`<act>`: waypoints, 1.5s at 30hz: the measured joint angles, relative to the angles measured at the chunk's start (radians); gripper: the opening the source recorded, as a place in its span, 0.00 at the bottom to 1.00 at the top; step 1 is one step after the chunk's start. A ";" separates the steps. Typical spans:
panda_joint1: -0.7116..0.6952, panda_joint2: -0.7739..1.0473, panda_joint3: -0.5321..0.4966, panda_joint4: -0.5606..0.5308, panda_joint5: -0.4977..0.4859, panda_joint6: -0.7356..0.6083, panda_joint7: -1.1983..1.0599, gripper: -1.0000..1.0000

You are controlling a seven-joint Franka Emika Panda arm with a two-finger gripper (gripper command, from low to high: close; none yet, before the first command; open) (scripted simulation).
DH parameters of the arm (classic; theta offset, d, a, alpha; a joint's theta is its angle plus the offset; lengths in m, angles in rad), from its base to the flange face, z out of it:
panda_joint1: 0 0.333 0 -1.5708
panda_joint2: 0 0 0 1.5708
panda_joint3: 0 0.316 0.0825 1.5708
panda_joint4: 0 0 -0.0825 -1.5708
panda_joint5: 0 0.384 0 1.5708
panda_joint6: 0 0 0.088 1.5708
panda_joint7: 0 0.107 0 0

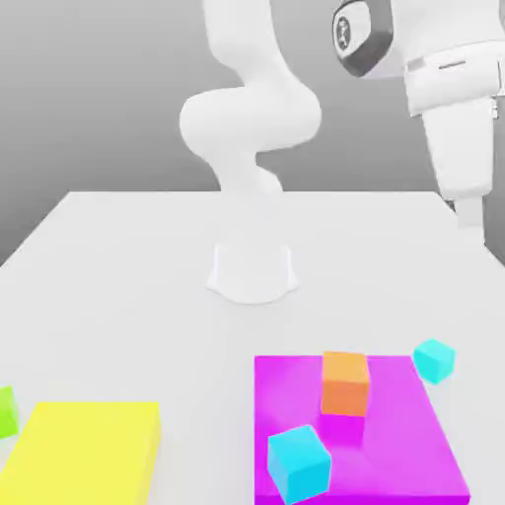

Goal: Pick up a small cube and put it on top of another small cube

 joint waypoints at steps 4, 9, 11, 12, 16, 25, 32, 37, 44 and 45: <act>0.076 0.105 0.026 -0.056 0.005 0.066 -0.176 0.50; 0.172 0.236 0.070 -0.127 -0.014 0.148 -0.377 0.50; 0.206 0.288 0.084 -0.155 -0.037 0.181 -0.446 0.50; 0.212 0.315 0.089 -0.167 -0.054 0.199 -0.473 0.50; 0.233 0.452 0.062 -0.156 -0.107 0.304 -0.472 0.50; 0.263 0.579 0.028 -0.133 -0.127 0.403 -0.457 0.00; 0.239 0.415 0.061 -0.165 -0.089 0.273 -0.487 0.00; 0.149 0.338 -0.014 -0.076 -0.043 0.107 -0.397 0.00; -0.087 0.335 -0.173 0.174 -0.019 -0.148 -0.118 0.00; -0.122 0.335 -0.194 0.210 -0.017 -0.184 -0.077 0.00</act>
